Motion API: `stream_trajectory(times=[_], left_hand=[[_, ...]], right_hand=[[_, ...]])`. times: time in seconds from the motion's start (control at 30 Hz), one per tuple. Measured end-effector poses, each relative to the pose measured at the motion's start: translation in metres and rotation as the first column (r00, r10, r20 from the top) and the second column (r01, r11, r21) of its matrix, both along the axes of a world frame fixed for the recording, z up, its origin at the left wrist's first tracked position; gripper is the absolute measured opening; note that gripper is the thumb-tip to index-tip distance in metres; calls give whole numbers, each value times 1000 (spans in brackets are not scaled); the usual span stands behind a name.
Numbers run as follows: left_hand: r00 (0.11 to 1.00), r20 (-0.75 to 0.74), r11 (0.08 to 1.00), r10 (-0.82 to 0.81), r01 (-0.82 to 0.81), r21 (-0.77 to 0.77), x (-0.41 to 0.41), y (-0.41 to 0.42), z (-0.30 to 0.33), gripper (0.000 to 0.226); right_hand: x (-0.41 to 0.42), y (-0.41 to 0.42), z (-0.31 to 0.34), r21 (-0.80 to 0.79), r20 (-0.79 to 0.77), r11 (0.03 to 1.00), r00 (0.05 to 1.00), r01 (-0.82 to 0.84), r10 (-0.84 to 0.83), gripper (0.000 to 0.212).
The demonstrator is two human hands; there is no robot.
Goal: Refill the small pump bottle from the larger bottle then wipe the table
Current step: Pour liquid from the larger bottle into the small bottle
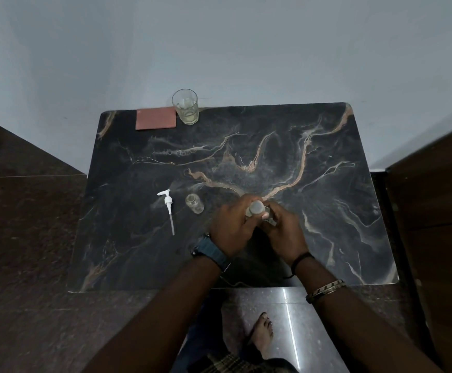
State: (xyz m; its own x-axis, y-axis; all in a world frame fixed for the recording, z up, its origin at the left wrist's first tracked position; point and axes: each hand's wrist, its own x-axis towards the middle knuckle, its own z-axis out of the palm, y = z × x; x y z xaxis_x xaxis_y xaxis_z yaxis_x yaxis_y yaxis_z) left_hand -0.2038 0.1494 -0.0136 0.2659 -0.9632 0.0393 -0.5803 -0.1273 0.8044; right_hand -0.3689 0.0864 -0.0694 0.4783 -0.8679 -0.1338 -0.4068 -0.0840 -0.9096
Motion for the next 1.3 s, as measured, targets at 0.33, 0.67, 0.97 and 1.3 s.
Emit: stream_trajectory(times=[0.33,0.67,0.97,1.3], left_hand=[[932,-182,950,312,-309,46,-21,-18,-7,54],[983,-183,998,24,-33,-46,-6,-12,10,39],[963,-108,961,246,-257,-104,-9,-10,20,30],[997,28,920,-68,52,388,-17,37,-74,19]], right_hand=[[11,18,4,-77,-12,995,998,59,-61,36],[-2,3,7,-38,-17,997,998,62,-63,39],[-16,-4,1,141,90,966,969,217,-231,39],[-23,-12,6,106,103,962,960,250,-260,37]])
